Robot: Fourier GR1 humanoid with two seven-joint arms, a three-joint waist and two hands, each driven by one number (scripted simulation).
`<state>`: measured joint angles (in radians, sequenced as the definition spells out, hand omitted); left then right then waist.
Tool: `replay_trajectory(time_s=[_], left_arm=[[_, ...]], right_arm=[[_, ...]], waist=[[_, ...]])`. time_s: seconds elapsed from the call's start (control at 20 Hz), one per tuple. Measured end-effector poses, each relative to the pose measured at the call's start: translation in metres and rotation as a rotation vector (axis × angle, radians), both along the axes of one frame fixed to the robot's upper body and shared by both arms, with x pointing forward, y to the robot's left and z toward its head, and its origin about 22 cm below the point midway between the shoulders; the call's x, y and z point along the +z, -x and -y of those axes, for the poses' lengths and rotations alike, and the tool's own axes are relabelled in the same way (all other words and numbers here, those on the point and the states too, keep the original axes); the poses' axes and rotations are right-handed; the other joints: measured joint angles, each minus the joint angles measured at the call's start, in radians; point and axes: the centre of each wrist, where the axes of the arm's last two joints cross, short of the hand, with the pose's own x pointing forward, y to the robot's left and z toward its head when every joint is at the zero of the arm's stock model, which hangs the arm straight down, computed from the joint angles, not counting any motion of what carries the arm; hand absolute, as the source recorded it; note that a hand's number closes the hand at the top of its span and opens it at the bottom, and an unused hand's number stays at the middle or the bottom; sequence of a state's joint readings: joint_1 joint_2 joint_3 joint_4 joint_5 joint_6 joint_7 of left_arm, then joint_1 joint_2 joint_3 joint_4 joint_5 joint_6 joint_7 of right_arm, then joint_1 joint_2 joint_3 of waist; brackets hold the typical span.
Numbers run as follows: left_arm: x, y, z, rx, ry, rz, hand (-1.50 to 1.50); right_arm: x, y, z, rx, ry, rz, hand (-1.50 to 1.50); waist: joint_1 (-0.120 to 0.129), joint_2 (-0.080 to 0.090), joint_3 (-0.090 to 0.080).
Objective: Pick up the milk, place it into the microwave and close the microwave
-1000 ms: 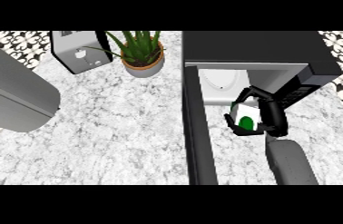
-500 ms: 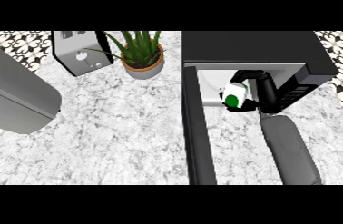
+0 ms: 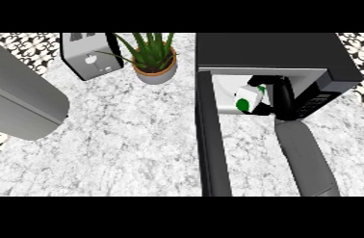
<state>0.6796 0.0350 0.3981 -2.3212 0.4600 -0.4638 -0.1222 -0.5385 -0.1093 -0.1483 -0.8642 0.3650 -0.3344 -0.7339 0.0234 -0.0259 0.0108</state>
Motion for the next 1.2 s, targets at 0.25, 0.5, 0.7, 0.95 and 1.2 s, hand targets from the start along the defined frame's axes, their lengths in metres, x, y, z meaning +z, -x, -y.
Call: replay_trajectory(time_s=[0.25,0.5,0.7,0.95,1.2], left_arm=[[0.001,-0.004,0.001,-0.019,-0.001,0.01,-1.5],[0.001,-0.009,0.0,-0.037,0.001,0.014,-1.5],[0.0,-0.015,0.0,-0.052,0.002,0.01,-1.5],[-0.002,-0.02,-0.001,-0.054,-0.007,0.01,-1.5],[-0.002,-0.027,-0.003,-0.048,-0.037,0.007,-1.5]], right_arm=[[-0.003,0.0,0.007,-0.078,0.091,0.095,1.5],[-0.005,-0.003,0.016,-0.128,0.207,0.147,1.5],[0.011,-0.026,0.026,-0.227,0.248,0.076,1.5],[0.017,-0.04,0.043,-0.435,0.292,-0.038,-1.5],[0.021,-0.049,0.04,-0.512,0.344,-0.067,-1.5]], waist=[[0.018,0.005,0.0],[0.047,0.025,0.0],[0.08,0.053,-0.005],[0.102,0.074,-0.01],[0.113,0.081,-0.01]])
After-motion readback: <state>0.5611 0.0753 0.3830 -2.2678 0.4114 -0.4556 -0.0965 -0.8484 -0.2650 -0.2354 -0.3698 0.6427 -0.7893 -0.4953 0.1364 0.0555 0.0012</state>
